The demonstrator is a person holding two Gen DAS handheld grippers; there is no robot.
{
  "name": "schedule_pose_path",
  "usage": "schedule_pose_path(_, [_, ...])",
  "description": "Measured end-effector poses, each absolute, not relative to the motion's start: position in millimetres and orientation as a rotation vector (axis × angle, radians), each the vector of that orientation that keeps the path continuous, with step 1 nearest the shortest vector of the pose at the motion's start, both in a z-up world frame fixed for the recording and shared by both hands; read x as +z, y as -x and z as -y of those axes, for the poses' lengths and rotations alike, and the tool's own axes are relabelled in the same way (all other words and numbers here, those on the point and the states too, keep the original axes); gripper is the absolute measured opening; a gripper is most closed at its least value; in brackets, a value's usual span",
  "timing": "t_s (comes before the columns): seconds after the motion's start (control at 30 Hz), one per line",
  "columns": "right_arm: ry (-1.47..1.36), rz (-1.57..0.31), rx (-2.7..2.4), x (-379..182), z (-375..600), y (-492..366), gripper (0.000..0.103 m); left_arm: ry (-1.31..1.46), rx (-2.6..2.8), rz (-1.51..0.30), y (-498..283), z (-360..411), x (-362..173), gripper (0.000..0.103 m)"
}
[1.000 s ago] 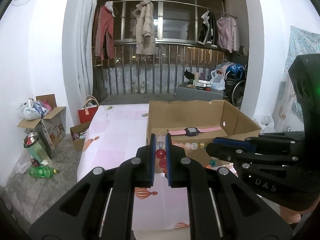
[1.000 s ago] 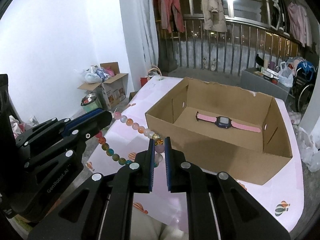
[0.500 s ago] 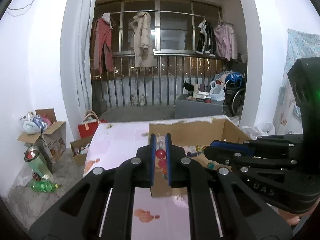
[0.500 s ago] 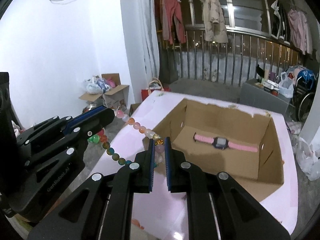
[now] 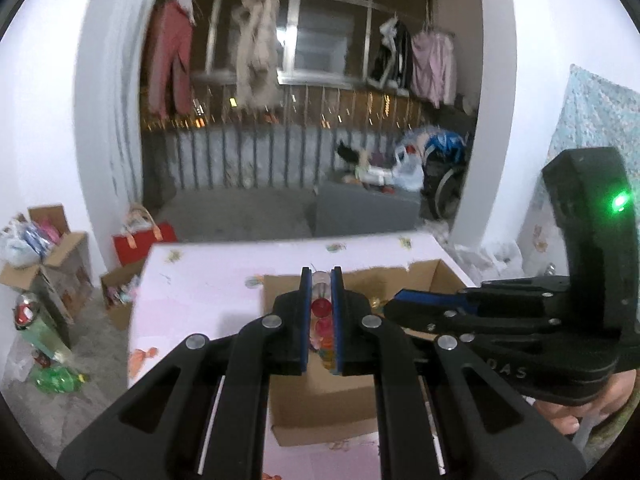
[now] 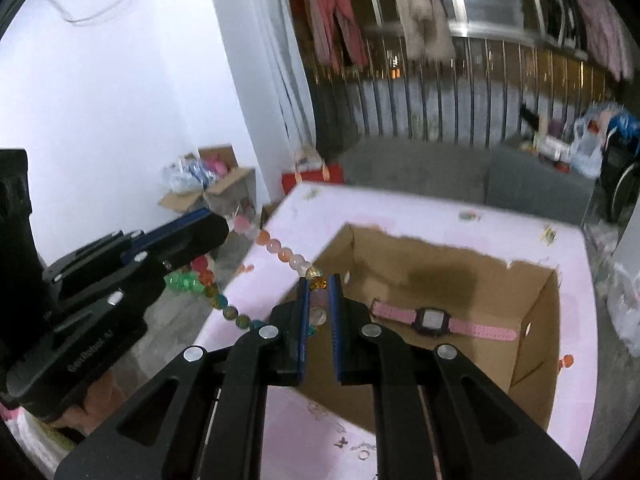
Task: Organize jewelry
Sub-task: 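Carry the bead bracelet over the box and lower it inside, then open the right gripper to drop the bracelet and withdraw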
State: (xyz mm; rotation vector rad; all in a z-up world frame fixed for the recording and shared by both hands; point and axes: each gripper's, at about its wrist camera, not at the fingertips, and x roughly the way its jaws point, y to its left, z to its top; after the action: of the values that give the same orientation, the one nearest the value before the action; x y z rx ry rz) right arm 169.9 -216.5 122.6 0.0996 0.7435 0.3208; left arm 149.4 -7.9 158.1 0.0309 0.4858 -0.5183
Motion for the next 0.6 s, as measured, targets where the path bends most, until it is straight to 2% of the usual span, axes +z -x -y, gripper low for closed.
schedule_pose_path(0.3, [-0.229, -1.130, 0.363, 50.9, 242.7, -249.6, 0.010, -0.097, -0.527, -0.811, -227.1, 44.7, 98.4, 0.008])
schedule_pose_path(0.6, [-0.223, -1.401, 0.388, -12.8, 222.5, -274.8, 0.010, -0.162, -0.484, -1.031, -253.5, 56.0, 45.4, 0.008])
